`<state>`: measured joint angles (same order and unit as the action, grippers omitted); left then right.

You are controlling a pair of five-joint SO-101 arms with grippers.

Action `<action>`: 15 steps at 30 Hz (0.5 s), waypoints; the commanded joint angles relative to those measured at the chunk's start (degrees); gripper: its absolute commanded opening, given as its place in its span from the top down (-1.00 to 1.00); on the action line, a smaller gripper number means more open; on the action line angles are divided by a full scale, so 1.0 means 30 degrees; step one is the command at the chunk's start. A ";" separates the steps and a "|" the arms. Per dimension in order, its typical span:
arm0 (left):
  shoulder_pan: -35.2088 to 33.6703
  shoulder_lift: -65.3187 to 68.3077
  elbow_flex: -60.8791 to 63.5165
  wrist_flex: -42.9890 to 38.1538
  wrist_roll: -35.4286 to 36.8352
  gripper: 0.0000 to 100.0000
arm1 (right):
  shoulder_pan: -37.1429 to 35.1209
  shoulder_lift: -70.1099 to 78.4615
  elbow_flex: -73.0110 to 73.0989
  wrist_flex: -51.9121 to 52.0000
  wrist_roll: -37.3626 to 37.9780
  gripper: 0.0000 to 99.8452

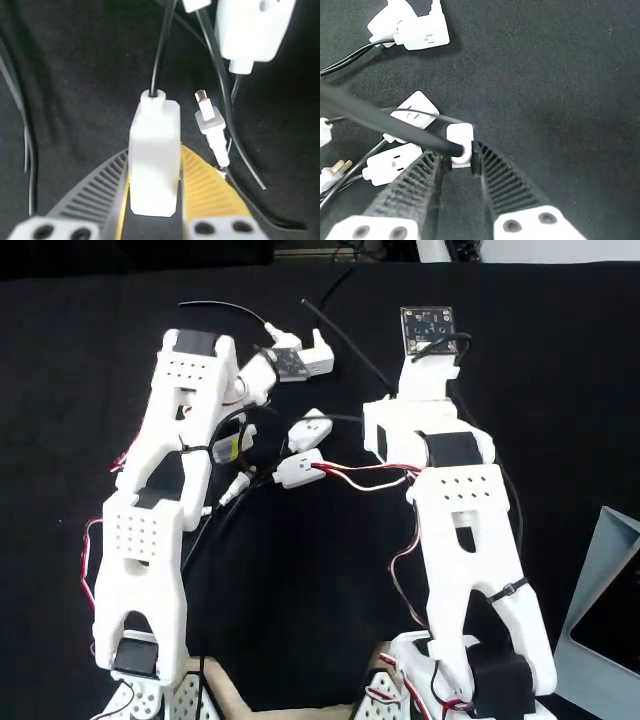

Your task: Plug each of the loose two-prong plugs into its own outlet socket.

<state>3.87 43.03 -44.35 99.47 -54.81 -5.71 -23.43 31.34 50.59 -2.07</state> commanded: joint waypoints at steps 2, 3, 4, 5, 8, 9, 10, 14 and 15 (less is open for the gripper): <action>0.0630 -0.2227 0.0542 0.0440 0.2901 0.94 | 0.0293 -0.0542 -0.0366 -0.0234 0.0147 0.98; 0.0835 -0.2579 0.1040 0.0440 0.3223 0.94 | 0.0293 -0.0513 -0.0366 -0.0234 0.0147 0.98; 0.1099 -0.3018 0.1626 0.0440 0.3663 0.94 | 0.0293 -0.0513 -0.0366 -0.0234 0.0147 0.98; 0.1421 -0.3546 0.2271 0.0440 0.4044 0.94 | 0.0293 -0.0513 -0.0366 -0.0234 0.0147 0.98; 0.2564 -0.5421 0.4440 0.0440 0.4952 0.94 | 0.0322 -0.0571 -0.0366 -0.0234 0.0147 0.98; 0.2974 -0.6037 0.5260 0.0410 0.5275 0.94 | 0.0469 -0.0571 -0.0366 -0.0234 0.0147 0.98; 0.3414 -0.6535 0.6051 0.0381 0.5656 0.94 | 0.0674 -0.0571 -0.0396 -0.0234 0.0147 0.98; 0.4557 -0.8147 0.9773 -0.1817 0.7326 0.94 | 0.1289 -0.0601 -0.0454 -0.0264 0.0264 0.98; 0.4762 -0.8352 1.0799 -0.2696 0.7648 0.94 | 0.1319 -0.0601 -0.0513 -0.0234 0.0557 0.98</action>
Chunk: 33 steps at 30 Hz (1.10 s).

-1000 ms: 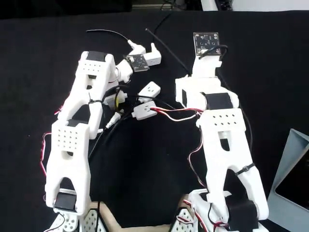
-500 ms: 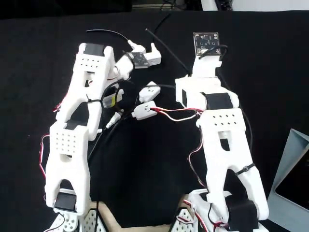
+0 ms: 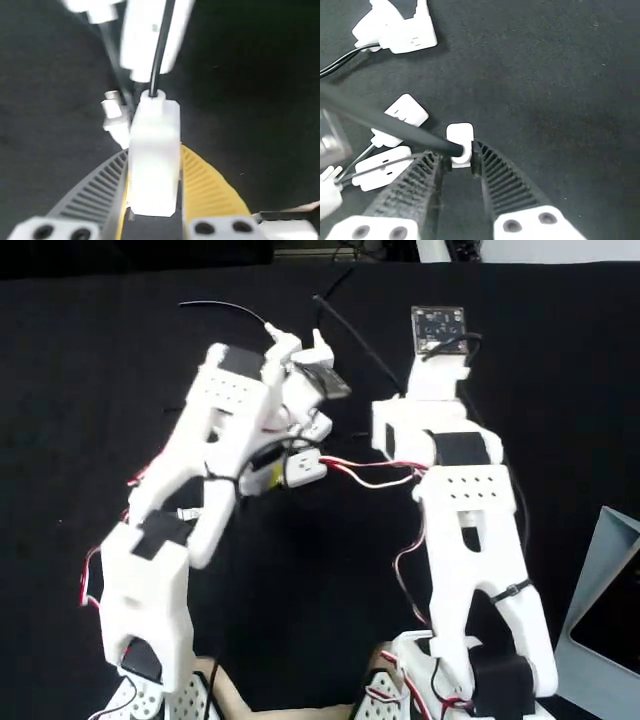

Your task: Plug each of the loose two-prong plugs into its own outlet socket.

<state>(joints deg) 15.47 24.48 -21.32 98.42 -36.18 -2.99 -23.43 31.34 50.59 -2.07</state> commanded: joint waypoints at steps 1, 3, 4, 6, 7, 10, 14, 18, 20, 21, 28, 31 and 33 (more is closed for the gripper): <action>0.1128 -0.2344 0.4147 -0.3223 0.1817 0.94 | 0.0410 -0.0601 -0.0542 -0.0234 0.0791 0.98; 0.1744 -0.2549 0.6139 -0.4894 0.2520 0.94 | 0.0410 -0.0601 -0.0542 -0.0234 0.0879 0.98; 0.2037 -0.2696 0.7077 -0.5626 0.2784 0.94 | 0.0410 -0.0601 -0.0542 -0.0234 0.0879 0.98; 0.2535 -0.2755 0.8542 -0.6857 0.3194 0.88 | 0.0440 -0.0601 -0.0542 -0.0234 0.0879 0.98; 0.2681 -0.2755 0.9040 -0.7238 0.3575 0.80 | 0.0440 -0.0601 -0.0542 -0.0234 0.0879 0.98; 0.2681 -0.2842 0.9626 -0.7414 0.4894 0.54 | 0.0440 -0.0601 -0.0542 -0.0234 0.0879 0.98; 0.1949 -0.3516 0.9187 -0.7238 0.5304 0.49 | 0.0440 -0.0542 -0.0542 -0.0234 0.0908 0.98; 0.0337 -0.4571 0.8278 -0.7062 0.4864 0.49 | 0.0440 -0.0513 -0.0542 -0.0234 0.0908 0.98; -0.0601 -0.4659 0.7751 -0.7121 0.4044 0.49 | 0.0440 -0.0513 -0.0542 -0.0234 0.0908 0.98; -0.1040 -0.4513 0.7516 -0.7179 0.3722 0.49 | 0.0440 -0.0513 -0.0542 -0.0234 0.0908 0.98; -0.3121 -0.2960 0.5875 -0.7385 0.3311 0.49 | 0.0381 -0.0484 -0.0542 -0.0205 0.0908 0.98; -0.3092 -0.3692 0.4176 -0.4777 0.3341 0.49 | 0.0322 -0.0571 -0.0513 -0.0176 0.0908 0.98; -0.3062 -0.4454 0.3414 -0.3575 0.3341 0.49 | 0.0293 -0.0601 -0.0601 0.0147 0.0908 0.98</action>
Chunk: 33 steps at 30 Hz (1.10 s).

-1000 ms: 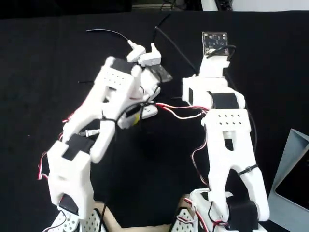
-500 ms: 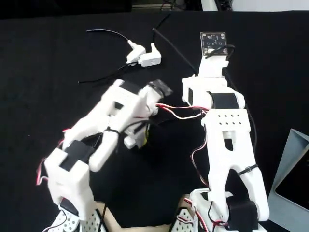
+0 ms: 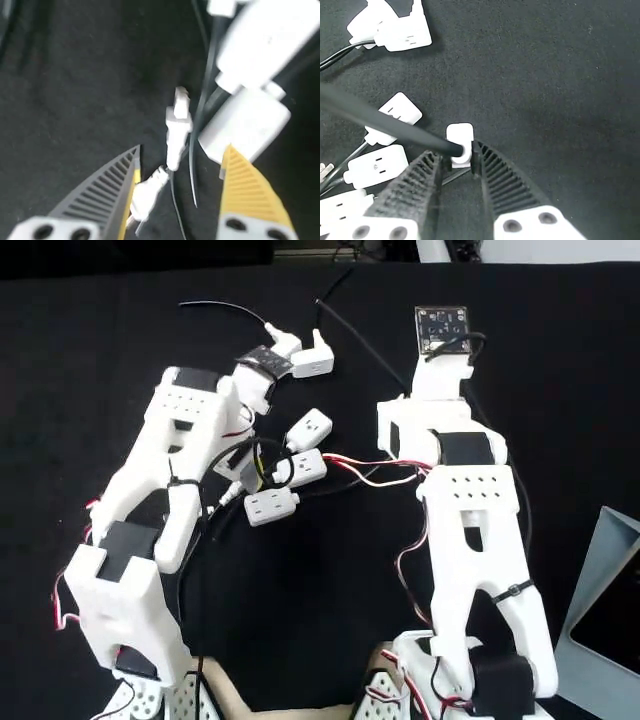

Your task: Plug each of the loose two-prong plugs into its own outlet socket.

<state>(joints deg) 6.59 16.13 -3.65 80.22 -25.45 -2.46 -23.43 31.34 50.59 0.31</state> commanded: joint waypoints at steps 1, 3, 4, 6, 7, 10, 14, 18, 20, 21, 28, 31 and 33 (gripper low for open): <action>-0.0073 -0.1993 -0.2593 0.2725 -0.0234 0.49 | 0.0117 -0.0601 -0.0630 0.0322 0.0117 0.98; 0.0190 -0.2344 -0.2505 0.2813 -0.0264 0.49 | 0.0117 -0.0601 -0.0659 0.0410 0.0117 0.98; 0.0425 -0.2344 -0.2359 0.2813 -0.0410 0.48 | 0.0117 -0.0601 -0.0659 0.0410 0.0117 0.98; 0.1040 -0.1963 -0.1451 0.2491 -0.1553 0.48 | 0.0117 -0.0601 -0.0659 0.0440 0.0117 0.98; 0.1451 -0.1700 -0.0894 0.2227 -0.2168 0.48 | 0.0117 -0.0601 -0.0659 0.0440 0.0117 0.98; 0.2359 -0.0674 0.0308 0.1084 -0.2872 0.48 | 0.0117 -0.0601 -0.0630 0.0469 0.0117 0.98; 0.2769 0.1114 0.1216 -0.1641 -0.3692 0.49 | 0.0117 -0.0601 -0.0630 0.0469 0.0117 0.98; 0.2916 0.2462 0.1333 -0.2696 -0.3663 0.51 | 0.0176 -0.0601 -0.0630 0.0381 0.0117 0.98; 0.3238 0.2579 0.1245 -0.2667 -0.3634 0.65 | 0.0205 -0.0601 -0.0630 0.0352 0.0117 0.98; 0.3473 0.2579 0.1245 -0.2667 -0.3604 0.73 | 0.0205 -0.0601 -0.0630 0.0352 0.0117 0.98; 0.4996 0.2403 0.1421 -0.1172 0.1201 0.71 | 0.0234 -0.0601 -0.0630 0.0352 0.0117 0.98; 0.4879 0.2374 0.1040 -0.0879 0.2901 0.58 | 0.0234 -0.0601 -0.0630 0.0440 0.0117 0.98; 0.4615 0.2374 0.0308 0.0059 0.3311 0.51 | 0.0234 -0.0601 -0.0630 0.0469 0.0117 0.98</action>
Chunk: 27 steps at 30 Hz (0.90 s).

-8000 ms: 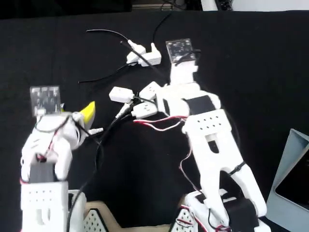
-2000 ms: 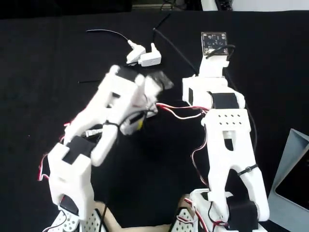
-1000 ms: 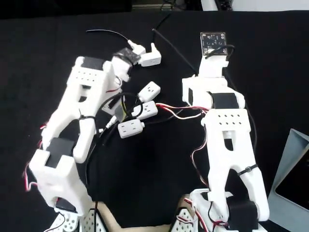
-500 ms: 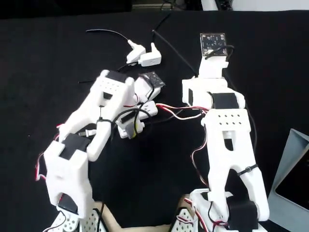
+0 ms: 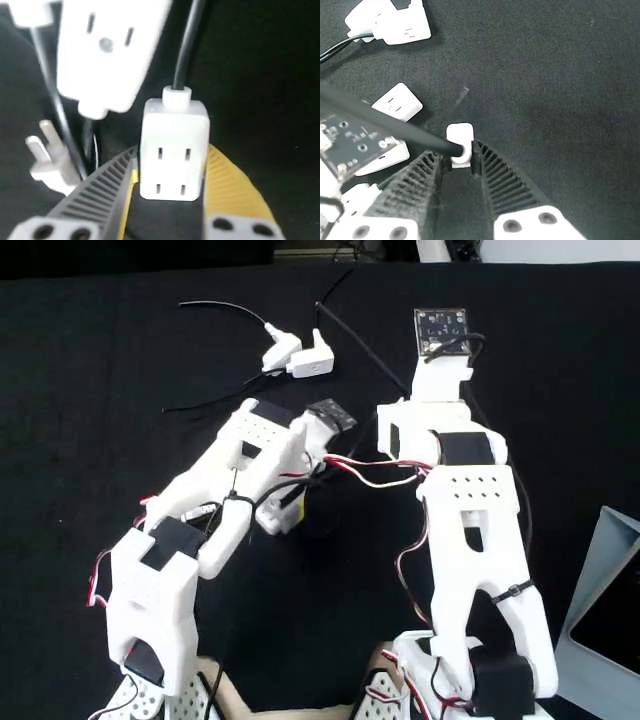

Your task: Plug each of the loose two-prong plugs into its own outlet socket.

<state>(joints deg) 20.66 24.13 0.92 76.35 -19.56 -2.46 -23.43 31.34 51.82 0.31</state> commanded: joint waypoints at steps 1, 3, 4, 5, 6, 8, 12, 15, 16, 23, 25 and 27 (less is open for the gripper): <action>-0.0249 -0.0293 -0.1685 0.1875 0.1407 0.48 | 0.0234 -0.0601 -0.0630 0.0059 0.0117 0.98; -0.0601 -0.0293 -0.2593 0.2901 0.1377 0.48 | 0.0234 -0.0601 -0.0630 0.0059 0.0117 0.98; -0.0835 -0.0293 -0.3150 0.3429 0.1377 0.48 | 0.0176 -0.0601 -0.0630 0.0088 0.0117 0.98; -0.1040 -0.0293 -0.3648 0.3956 0.1377 0.48 | 0.0147 -0.0630 -0.0630 0.0176 0.0117 0.98; -0.1304 -0.0293 -0.4176 0.4454 0.1377 0.48 | 0.0088 -0.0659 -0.0689 0.0498 0.0117 0.98; -0.1861 -0.0322 -0.5114 0.5216 0.1377 0.48 | -0.0381 -0.1216 -0.0923 0.1289 0.0117 0.98; -0.2857 -0.1407 -0.5670 0.5656 0.1172 0.53 | -0.1612 -0.3150 -0.0806 0.2960 0.0117 0.98; -0.3326 -0.3575 -0.4586 0.5626 0.0586 0.54 | -0.2667 -0.4381 0.0073 0.3165 0.0117 0.98; -0.3531 -0.4513 -0.4059 0.5538 0.0586 0.54 | -0.3077 -0.4645 0.0396 0.3165 0.0117 0.98; -0.6813 -1.1458 0.1949 0.2374 0.0586 0.54 | -0.5040 -0.4821 0.0747 0.3165 0.0117 0.98; -0.7927 -1.3363 0.4410 0.0996 0.0586 0.54 | -0.5861 -0.4821 0.0806 0.3165 0.0117 0.98; -0.9011 -1.5238 0.6813 -0.0293 0.0586 0.54 | -0.6799 -0.4821 0.1070 0.3165 0.0117 0.98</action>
<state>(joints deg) -0.62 -9.63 9.36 82.51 -17.10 -19.08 -36.09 34.59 61.05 0.48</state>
